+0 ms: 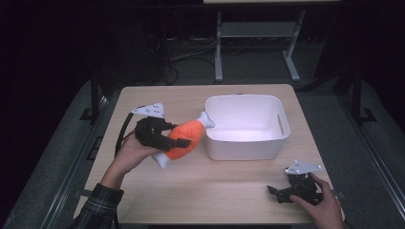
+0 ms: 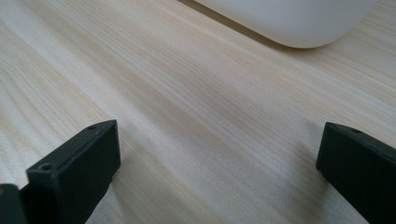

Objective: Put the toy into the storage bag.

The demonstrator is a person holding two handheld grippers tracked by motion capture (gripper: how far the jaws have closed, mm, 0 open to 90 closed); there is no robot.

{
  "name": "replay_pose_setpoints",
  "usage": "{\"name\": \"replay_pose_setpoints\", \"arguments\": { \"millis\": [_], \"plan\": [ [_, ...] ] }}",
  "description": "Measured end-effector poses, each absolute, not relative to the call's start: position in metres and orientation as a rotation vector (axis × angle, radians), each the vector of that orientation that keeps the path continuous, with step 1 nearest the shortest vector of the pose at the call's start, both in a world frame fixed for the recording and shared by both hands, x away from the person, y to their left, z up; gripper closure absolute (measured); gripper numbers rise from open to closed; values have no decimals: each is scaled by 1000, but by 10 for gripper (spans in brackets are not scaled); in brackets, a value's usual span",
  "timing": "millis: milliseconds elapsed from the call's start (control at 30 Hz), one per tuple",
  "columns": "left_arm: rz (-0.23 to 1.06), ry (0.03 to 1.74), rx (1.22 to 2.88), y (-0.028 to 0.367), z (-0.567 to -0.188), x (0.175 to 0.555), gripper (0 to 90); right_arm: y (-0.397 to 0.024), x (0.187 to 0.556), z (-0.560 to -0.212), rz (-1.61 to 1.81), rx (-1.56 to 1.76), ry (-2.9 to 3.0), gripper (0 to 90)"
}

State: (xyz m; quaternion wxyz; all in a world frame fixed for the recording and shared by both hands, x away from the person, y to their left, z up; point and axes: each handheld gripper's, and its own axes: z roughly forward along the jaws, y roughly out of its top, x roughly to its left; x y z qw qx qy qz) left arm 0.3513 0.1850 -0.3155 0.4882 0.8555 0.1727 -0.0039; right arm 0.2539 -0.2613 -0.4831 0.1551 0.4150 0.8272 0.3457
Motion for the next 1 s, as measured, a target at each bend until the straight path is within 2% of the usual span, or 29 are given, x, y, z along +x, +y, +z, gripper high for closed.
{"name": "replay_pose_setpoints", "arguments": {
  "millis": [1000],
  "plan": [
    [6,253,2156,119,-275,383,396,-261,254,-483,993,1191,2369,0]
  ]
}}
